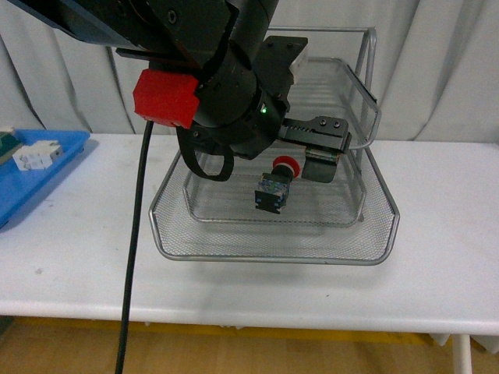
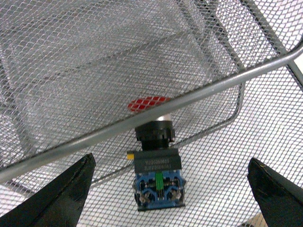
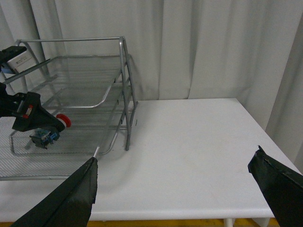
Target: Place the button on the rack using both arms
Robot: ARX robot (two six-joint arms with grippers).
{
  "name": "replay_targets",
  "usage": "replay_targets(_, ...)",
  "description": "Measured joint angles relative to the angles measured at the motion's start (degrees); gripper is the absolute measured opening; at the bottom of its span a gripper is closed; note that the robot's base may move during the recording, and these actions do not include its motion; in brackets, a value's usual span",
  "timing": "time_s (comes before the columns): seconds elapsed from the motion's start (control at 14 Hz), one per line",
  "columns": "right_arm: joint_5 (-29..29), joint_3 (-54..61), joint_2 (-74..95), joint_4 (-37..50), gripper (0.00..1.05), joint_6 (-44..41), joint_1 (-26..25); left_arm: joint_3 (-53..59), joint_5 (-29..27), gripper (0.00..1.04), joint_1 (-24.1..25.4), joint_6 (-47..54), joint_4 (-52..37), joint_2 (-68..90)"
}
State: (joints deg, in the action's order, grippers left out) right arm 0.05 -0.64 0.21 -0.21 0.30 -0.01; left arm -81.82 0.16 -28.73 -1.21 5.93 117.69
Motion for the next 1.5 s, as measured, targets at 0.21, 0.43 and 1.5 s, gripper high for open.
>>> replay_targets(0.21, 0.02, 0.0, 0.0, -0.02, 0.98, 0.0, 0.0, 9.79, 0.31, 0.98, 0.48, 0.57, -5.75, -5.64)
replay_targets(0.43, 0.02, 0.0, -0.02, 0.0, 0.98, -0.02, 0.0, 29.38, -7.32, 0.92, 1.42, 2.82, -29.42, -21.81)
replay_targets(1.5, -0.02, 0.0, -0.02, 0.02, 0.98, 0.0, 0.0, 77.46, -5.88, 0.02, 23.21, 1.27, -44.57, -74.38)
